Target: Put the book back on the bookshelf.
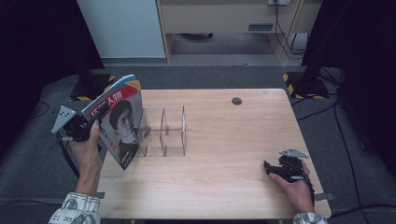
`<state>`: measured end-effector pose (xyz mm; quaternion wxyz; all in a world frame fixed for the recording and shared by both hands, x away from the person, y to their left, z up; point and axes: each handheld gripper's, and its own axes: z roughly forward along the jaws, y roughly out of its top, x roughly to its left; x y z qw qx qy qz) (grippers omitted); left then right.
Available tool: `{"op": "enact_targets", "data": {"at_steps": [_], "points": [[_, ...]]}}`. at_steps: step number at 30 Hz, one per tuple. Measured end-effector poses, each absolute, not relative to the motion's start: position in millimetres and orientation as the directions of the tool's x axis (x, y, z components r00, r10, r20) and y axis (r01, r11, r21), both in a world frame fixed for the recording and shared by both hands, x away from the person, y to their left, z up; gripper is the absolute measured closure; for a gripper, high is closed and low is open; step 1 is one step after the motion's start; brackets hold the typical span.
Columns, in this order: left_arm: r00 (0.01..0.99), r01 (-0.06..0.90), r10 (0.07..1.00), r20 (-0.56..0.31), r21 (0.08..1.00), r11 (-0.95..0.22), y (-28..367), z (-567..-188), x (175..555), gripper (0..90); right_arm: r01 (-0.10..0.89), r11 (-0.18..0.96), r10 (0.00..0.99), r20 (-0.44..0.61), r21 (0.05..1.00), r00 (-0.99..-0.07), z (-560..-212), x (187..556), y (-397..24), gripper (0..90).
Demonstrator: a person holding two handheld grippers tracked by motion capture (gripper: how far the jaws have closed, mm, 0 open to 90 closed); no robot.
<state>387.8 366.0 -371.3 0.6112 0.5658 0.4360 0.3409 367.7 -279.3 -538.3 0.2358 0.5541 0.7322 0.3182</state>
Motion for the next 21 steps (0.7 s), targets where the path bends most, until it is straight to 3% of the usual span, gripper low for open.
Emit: {"op": "enact_targets", "data": {"at_steps": [21], "points": [[0.374,0.083,0.912,-0.167,0.986,0.147,368.0,-377.4,385.2,86.3,0.66,0.188,0.96,0.007,0.727,-0.28,-538.3,366.9,-279.5,13.1]]}}
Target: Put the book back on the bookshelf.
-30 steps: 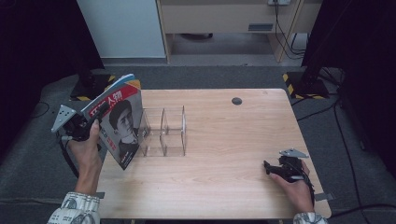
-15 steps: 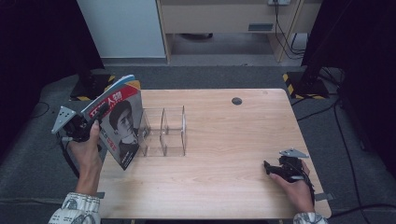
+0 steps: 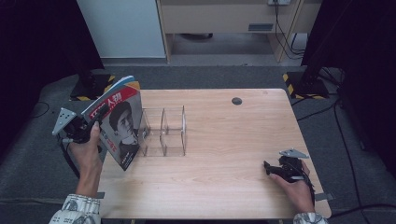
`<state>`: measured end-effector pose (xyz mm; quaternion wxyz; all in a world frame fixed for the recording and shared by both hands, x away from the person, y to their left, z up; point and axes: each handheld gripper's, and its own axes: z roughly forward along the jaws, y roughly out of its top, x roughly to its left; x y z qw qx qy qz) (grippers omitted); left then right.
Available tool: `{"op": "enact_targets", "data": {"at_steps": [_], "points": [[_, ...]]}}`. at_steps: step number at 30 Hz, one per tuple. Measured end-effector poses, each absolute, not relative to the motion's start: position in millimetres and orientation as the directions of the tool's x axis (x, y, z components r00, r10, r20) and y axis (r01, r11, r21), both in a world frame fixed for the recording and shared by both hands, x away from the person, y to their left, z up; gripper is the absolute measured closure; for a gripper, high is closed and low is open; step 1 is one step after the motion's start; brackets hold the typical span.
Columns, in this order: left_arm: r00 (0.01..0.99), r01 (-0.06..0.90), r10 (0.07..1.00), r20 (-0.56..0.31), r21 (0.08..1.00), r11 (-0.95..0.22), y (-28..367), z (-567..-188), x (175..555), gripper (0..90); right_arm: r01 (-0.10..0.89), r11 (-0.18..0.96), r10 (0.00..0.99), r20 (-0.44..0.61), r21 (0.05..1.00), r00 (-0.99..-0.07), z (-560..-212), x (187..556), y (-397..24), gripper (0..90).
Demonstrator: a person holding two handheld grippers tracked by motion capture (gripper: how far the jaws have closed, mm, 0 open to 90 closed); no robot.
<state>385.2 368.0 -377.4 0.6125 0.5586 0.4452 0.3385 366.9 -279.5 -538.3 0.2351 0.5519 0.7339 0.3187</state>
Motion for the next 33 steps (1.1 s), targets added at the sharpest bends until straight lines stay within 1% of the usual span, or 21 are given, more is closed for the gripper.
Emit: {"op": "enact_targets", "data": {"at_steps": [7,22,30,33], "points": [[0.362,0.089,0.912,-0.193,0.981,0.172,376,-382,381,85.6,0.658,0.191,0.959,0.004,0.728,-0.283,-538,366,-279,13.0],[0.348,0.107,0.922,-0.172,0.984,0.143,374,-383,373,83.6,0.659,0.19,0.959,0.006,0.728,-0.283,-538,366,-279,13.0],[0.356,0.122,0.915,-0.188,0.981,0.154,375,-386,372,81.9,0.657,0.196,0.957,0.004,0.728,-0.29,-538,366,-280,13.0],[0.35,0.125,0.917,-0.189,0.98,0.155,375,-386,372,79.4,0.658,0.196,0.957,0.004,0.728,-0.289,-538,366,-279,13.0]]}}
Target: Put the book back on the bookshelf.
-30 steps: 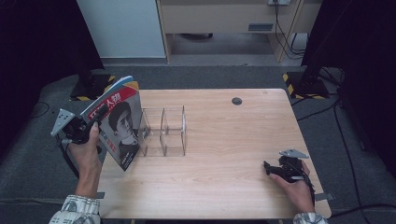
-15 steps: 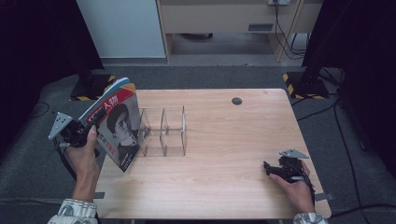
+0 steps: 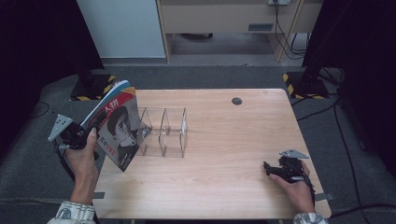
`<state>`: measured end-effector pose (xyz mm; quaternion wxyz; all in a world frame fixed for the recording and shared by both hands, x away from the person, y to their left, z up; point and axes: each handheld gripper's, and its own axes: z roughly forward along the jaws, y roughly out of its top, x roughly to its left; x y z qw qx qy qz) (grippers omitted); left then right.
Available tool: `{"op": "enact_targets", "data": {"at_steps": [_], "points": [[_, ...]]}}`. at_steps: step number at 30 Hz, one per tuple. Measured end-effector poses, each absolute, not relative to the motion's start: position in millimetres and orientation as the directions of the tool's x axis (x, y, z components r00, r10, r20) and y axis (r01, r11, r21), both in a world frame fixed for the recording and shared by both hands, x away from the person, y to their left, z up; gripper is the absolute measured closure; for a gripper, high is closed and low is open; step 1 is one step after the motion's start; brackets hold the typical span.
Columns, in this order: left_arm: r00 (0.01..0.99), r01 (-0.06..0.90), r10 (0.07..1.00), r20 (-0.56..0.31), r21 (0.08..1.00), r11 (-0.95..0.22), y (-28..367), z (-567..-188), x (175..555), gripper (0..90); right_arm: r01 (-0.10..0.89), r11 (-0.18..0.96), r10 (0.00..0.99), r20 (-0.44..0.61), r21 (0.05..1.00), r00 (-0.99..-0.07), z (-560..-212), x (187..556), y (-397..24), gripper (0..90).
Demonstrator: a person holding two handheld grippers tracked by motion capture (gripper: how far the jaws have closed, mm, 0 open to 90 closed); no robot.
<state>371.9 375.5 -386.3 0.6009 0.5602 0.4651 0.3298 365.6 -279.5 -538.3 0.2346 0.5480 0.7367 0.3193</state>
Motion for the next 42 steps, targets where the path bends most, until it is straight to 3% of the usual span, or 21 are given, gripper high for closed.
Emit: {"op": "enact_targets", "data": {"at_steps": [13,20,30,36,42], "points": [[0.32,0.148,0.928,-0.191,0.977,0.151,377,-389,374,61.9,0.658,0.195,0.957,0.005,0.727,-0.289,-538,366,-279,13.0],[0.344,0.157,0.916,-0.206,0.975,0.16,379,-390,376,34.4,0.656,0.2,0.956,0.002,0.728,-0.293,-538,365,-280,13.0],[0.354,0.183,0.923,-0.15,0.979,0.089,376,-395,374,10.8,0.657,0.198,0.956,0.003,0.728,-0.292,-538,365,-279,12.9],[0.365,0.197,0.923,-0.124,0.979,0.053,370,-393,369,3.3,0.656,0.199,0.956,0.002,0.728,-0.293,-538,365,-280,12.9],[0.369,0.189,0.921,-0.122,0.98,0.054,369,-390,366,2.3,0.656,0.201,0.955,0.003,0.728,-0.296,-538,365,-280,12.6]]}}
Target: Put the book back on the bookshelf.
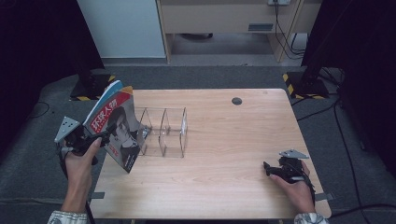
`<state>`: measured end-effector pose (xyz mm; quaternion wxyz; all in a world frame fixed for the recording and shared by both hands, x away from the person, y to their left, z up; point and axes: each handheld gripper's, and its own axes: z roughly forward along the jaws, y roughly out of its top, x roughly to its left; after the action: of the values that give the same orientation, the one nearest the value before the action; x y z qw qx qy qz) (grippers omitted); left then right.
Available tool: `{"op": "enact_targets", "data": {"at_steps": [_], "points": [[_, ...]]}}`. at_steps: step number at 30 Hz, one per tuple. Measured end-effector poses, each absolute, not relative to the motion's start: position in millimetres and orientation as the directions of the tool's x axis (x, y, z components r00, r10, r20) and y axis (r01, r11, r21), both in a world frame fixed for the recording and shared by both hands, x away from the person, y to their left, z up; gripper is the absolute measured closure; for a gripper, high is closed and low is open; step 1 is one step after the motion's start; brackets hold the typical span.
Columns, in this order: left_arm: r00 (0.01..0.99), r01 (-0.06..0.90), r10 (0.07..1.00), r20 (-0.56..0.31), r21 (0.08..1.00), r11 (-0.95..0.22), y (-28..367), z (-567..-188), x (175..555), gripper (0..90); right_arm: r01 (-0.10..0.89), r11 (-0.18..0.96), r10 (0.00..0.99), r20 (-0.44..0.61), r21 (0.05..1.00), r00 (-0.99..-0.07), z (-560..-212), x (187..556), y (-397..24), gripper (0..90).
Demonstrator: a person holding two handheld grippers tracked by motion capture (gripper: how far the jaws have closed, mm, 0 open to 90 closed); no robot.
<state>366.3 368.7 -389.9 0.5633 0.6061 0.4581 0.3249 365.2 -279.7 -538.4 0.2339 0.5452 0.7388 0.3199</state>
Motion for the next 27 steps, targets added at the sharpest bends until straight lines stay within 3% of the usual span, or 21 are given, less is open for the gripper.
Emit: {"op": "enact_targets", "data": {"at_steps": [27], "points": [[0.348,0.213,0.936,-0.055,0.977,-0.022,371,-392,341,0.9,0.657,0.2,0.955,0.005,0.727,-0.295,-538,366,-279,12.0]]}}
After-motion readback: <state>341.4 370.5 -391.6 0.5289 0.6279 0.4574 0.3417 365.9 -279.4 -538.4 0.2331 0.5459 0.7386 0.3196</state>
